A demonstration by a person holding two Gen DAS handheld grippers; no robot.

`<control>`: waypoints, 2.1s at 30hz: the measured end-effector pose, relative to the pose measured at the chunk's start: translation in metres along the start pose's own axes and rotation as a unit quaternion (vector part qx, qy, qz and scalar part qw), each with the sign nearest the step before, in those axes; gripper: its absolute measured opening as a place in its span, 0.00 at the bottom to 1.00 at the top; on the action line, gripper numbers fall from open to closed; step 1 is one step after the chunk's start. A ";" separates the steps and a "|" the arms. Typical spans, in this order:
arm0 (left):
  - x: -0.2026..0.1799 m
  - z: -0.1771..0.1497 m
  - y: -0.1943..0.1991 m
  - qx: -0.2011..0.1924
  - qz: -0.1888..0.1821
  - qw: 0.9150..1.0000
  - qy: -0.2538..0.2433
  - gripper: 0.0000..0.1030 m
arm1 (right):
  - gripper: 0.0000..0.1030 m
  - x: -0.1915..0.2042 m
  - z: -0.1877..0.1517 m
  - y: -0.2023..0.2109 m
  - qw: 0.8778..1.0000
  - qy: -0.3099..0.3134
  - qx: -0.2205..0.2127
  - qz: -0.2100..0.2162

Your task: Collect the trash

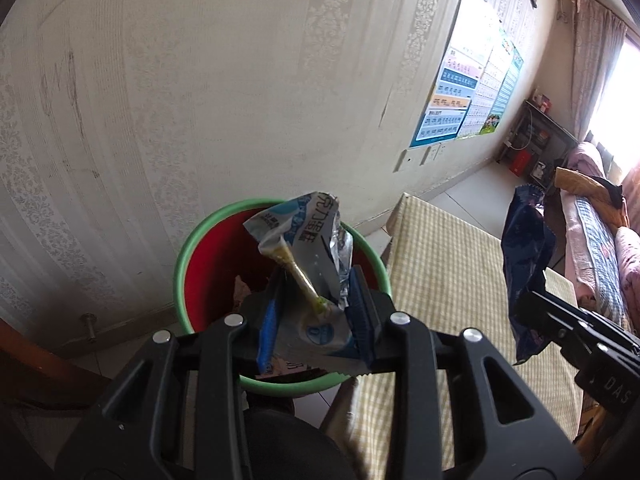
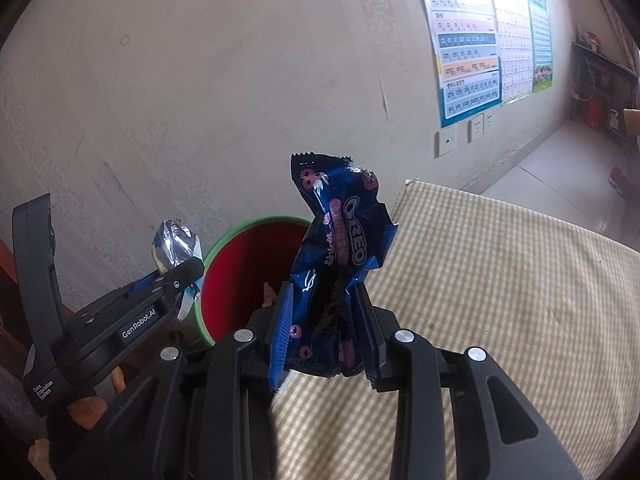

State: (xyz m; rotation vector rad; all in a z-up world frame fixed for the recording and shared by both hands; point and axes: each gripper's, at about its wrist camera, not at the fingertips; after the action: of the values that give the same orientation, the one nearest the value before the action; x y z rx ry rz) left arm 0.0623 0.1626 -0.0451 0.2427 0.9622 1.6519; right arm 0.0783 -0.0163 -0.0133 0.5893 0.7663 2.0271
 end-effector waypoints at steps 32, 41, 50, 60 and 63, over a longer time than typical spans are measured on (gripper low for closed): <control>0.032 0.019 -0.059 0.040 0.020 0.999 0.029 0.31 | 0.31 0.032 0.018 -0.079 0.997 0.044 0.053 0.023; 0.037 0.020 -0.072 0.047 0.029 0.998 0.038 0.55 | 0.47 0.029 0.024 -0.098 0.997 0.052 0.056 0.031; 0.020 0.015 -0.042 0.007 0.022 1.000 0.013 0.77 | 0.62 -0.002 0.011 -0.064 1.000 0.016 0.018 0.014; -0.074 -0.016 0.068 -0.120 -0.101 0.986 -0.052 0.95 | 0.92 -0.049 -0.034 0.076 0.991 -0.017 -0.118 -0.067; -0.103 -0.034 0.103 -0.175 -0.120 0.975 -0.064 0.95 | 0.93 -0.064 -0.051 0.118 0.984 -0.026 -0.155 -0.089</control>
State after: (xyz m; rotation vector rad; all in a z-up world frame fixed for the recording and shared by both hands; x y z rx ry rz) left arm 0.0013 0.0545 0.0379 -0.0076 0.5667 1.5304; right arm 0.0120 -0.1372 0.0274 0.3788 0.4422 1.9060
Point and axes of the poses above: each gripper's, at about its wrist camera, not at the fingertips, and y roughly against the way its jaws point, x to its left, z to its top, and after that the axes turned 14 degrees about y, right-handed
